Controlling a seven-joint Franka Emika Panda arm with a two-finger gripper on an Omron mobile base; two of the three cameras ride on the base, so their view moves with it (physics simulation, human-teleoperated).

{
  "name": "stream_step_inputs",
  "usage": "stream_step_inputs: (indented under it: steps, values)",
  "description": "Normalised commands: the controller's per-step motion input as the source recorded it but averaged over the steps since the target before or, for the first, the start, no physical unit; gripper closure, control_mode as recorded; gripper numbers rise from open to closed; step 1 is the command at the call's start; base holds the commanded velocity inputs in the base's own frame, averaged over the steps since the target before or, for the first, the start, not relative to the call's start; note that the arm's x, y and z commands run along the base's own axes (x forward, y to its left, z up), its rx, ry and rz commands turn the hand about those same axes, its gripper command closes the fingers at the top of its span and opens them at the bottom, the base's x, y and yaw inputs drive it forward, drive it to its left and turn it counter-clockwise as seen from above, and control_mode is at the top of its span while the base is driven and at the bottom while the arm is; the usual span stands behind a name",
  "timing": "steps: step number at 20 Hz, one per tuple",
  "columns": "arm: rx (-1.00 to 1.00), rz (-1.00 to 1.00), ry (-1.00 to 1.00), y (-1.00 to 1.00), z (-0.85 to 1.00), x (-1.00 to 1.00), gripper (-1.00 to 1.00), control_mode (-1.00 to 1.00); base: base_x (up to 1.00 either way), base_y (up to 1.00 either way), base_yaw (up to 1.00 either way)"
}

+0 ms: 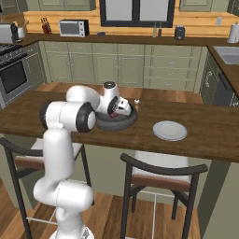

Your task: Place one bun and one sausage from the bowl on each plate.

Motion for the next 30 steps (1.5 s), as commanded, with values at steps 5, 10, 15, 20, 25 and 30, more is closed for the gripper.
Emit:
stream_step_inputs:
  steps: [5, 10, 15, 20, 25, 30]
  values:
    - [0.04, 0.12, -0.23, 0.29, 1.00, -0.85, 1.00, -1.00, 0.00, 0.00, 0.00]
    - [-0.01, 0.41, -0.03, 0.99, 0.59, -0.11, 1.00, -1.00, 0.00, 0.00, 0.00]
    - [-0.13, 0.28, 0.02, 1.00, 0.25, -0.44, 1.00, -1.00, 0.00, 0.00, 0.00]
    - [-0.20, 0.17, 0.12, 1.00, 0.35, -0.43, 1.00, -1.00, 0.00, 0.00, 0.00]
    - [-0.23, 0.09, 0.12, 1.00, 0.18, -0.27, 1.00, -1.00, 0.00, 0.00, 0.00]
    - [-0.08, 0.14, 0.05, 0.91, -0.63, -0.15, 1.00, -1.00, 0.00, 0.00, 0.00]
